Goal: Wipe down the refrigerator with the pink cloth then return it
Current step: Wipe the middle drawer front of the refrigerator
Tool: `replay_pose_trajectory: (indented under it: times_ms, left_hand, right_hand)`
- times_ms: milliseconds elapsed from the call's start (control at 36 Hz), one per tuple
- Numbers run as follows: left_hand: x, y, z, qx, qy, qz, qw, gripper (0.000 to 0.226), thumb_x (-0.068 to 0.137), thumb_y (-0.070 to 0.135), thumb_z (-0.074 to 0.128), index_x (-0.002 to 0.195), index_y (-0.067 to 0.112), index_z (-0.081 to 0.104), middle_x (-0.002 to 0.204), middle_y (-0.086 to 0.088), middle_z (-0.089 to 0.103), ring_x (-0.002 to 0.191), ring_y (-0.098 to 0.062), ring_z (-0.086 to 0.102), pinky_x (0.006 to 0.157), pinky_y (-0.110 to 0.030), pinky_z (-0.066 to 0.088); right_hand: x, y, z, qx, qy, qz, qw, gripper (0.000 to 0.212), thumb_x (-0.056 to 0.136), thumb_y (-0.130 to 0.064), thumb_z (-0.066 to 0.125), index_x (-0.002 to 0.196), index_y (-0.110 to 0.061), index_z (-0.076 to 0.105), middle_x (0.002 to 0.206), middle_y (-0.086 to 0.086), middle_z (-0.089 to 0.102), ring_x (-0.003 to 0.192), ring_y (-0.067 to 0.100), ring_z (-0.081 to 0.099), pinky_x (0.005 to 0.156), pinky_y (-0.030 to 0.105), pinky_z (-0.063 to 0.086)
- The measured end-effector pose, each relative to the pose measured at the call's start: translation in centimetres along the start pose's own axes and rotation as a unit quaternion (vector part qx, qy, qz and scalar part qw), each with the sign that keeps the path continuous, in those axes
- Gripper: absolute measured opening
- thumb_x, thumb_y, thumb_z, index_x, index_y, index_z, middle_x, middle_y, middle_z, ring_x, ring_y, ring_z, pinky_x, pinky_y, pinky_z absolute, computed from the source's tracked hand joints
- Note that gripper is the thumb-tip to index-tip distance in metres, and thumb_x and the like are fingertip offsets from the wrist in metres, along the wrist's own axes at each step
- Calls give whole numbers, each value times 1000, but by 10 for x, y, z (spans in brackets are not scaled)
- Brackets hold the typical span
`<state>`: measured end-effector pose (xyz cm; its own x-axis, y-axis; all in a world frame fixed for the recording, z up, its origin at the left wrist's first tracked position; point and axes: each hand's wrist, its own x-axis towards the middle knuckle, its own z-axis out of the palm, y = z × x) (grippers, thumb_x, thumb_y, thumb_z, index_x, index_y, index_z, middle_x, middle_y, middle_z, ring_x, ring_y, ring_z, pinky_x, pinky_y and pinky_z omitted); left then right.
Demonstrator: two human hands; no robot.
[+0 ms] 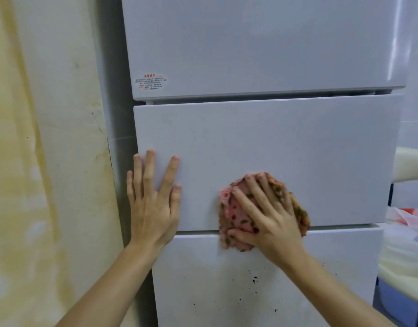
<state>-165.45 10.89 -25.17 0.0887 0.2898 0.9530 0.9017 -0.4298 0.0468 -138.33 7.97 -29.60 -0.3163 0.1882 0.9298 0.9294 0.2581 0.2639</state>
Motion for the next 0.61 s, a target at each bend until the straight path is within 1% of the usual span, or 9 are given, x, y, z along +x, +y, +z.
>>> replay_pose_trajectory:
  times_ms: [83, 167, 250, 306, 361, 472, 611]
  left_hand:
    - [0, 1, -1, 4, 4, 4, 1000, 57, 109, 37, 35, 165, 28, 28, 176, -10, 6, 163, -34, -1, 131, -54, 1]
    - [0, 2, -2, 11, 4, 10, 1000, 57, 109, 33, 33, 166, 27, 27, 176, -10, 5, 163, -34, -3, 131, -54, 2]
    - [-1, 2, -3, 6, 6, 13, 1000, 59, 107, 27, 33, 166, 25, 28, 176, -11, 5, 163, -33, -3, 131, -55, 2]
    - [-2, 4, -3, 5, 10, 20, 1000, 59, 107, 26, 34, 165, 24, 28, 176, -13, 5, 163, -33, -2, 131, -53, 1]
    - [-3, 8, -1, 7, 6, 38, 999, 59, 107, 27, 37, 165, 23, 28, 175, -14, 4, 163, -33, -2, 132, -52, 1]
    - [-6, 24, 8, -13, 7, 58, 998, 60, 107, 27, 41, 165, 22, 28, 175, -14, 4, 163, -35, -1, 132, -53, 2]
    - [-7, 45, 17, -25, 18, 41, 999, 62, 104, 19, 43, 165, 21, 29, 176, -12, 6, 163, -35, -2, 131, -51, -2]
  right_hand:
    - [22, -38, 9, -3, -1, -31, 1000, 84, 89, -70, 66, 159, -30, 42, 171, 3, 28, 160, 21, 22, 131, 49, 10]
    - [40, -73, 20, -2, 0, -48, 999, 76, 97, -67, 56, 160, -28, 40, 170, 2, 29, 160, 21, 20, 132, 47, 11]
    - [43, -78, 22, 16, 3, -52, 998, 69, 103, -60, 53, 161, -24, 40, 170, 3, 30, 160, 21, 21, 131, 47, 17]
    - [40, -67, 17, 32, -5, -76, 997, 65, 106, -55, 53, 161, -22, 40, 170, 3, 30, 160, 20, 21, 130, 46, 20]
    - [35, -51, 13, 39, -8, -95, 995, 61, 107, -53, 54, 159, -22, 43, 169, 2, 33, 159, 18, 23, 130, 44, 20]
    - [10, -11, 2, 48, 9, -93, 995, 55, 106, -46, 60, 154, -22, 51, 165, 2, 40, 157, 18, 30, 129, 45, 24]
    - [-22, 53, -25, 29, -17, -90, 995, 55, 104, -38, 66, 154, -22, 50, 165, 3, 39, 156, 22, 32, 129, 48, 23]
